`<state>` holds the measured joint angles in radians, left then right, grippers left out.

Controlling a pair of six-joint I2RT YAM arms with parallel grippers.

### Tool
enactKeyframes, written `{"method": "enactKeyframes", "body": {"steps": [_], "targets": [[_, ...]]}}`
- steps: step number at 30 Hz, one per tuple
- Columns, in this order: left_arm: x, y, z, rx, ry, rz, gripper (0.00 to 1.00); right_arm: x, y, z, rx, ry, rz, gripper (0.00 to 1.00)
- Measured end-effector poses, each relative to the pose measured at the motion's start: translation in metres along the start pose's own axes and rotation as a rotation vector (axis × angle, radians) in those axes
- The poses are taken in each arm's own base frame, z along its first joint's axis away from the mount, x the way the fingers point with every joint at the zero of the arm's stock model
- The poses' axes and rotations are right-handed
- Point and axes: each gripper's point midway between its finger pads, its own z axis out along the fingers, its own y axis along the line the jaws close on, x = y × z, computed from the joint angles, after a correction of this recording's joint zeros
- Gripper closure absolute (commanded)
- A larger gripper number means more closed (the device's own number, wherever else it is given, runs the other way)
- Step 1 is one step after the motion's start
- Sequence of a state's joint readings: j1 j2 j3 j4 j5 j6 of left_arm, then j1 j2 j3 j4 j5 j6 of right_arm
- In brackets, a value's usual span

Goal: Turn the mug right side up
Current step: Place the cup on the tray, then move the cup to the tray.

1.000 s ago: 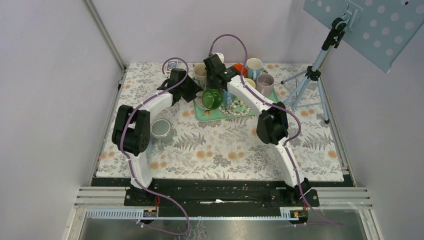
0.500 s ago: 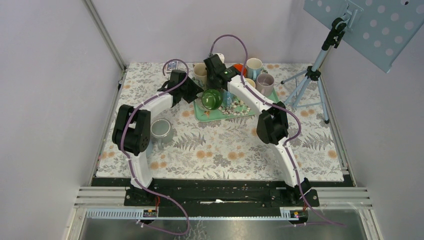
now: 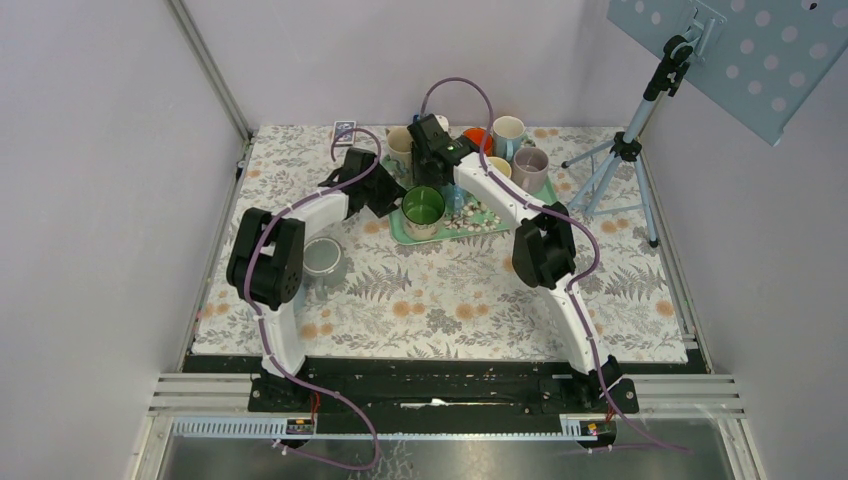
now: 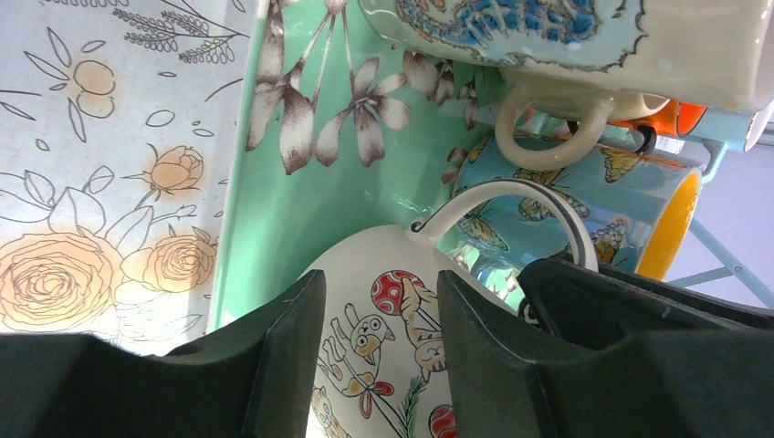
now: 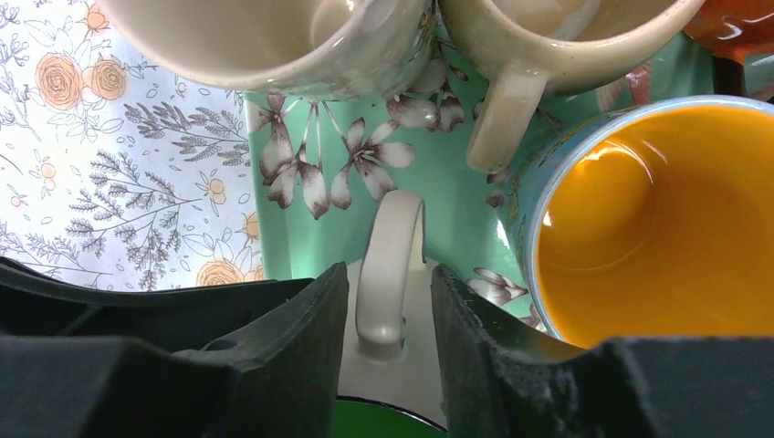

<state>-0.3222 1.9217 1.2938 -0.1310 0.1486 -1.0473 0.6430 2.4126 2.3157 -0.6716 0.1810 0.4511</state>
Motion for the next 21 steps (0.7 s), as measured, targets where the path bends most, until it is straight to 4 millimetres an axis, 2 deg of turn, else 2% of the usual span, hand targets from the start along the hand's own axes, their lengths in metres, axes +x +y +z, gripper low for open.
{"method": "enactKeyframes", "body": {"steps": [6, 10, 13, 18, 21], "targets": [[-0.007, 0.009, -0.002, -0.029, -0.003, 0.031, 0.4, 0.0, 0.002, 0.0, -0.011, 0.001, -0.01, 0.3], [-0.016, 0.01, -0.009, -0.041, -0.026, 0.067, 0.37, -0.002, 0.004, -0.001, -0.023, -0.003, -0.023, 0.2], [-0.025, 0.003, -0.016, -0.026, -0.049, 0.092, 0.36, -0.003, 0.005, -0.002, -0.032, -0.005, -0.034, 0.15], [-0.028, -0.003, -0.023, -0.012, -0.06, 0.121, 0.33, -0.005, 0.007, -0.005, -0.045, -0.005, -0.055, 0.12], [-0.03, -0.004, -0.029, -0.011, -0.065, 0.134, 0.31, -0.006, 0.006, -0.014, -0.048, -0.009, -0.066, 0.1]]}}
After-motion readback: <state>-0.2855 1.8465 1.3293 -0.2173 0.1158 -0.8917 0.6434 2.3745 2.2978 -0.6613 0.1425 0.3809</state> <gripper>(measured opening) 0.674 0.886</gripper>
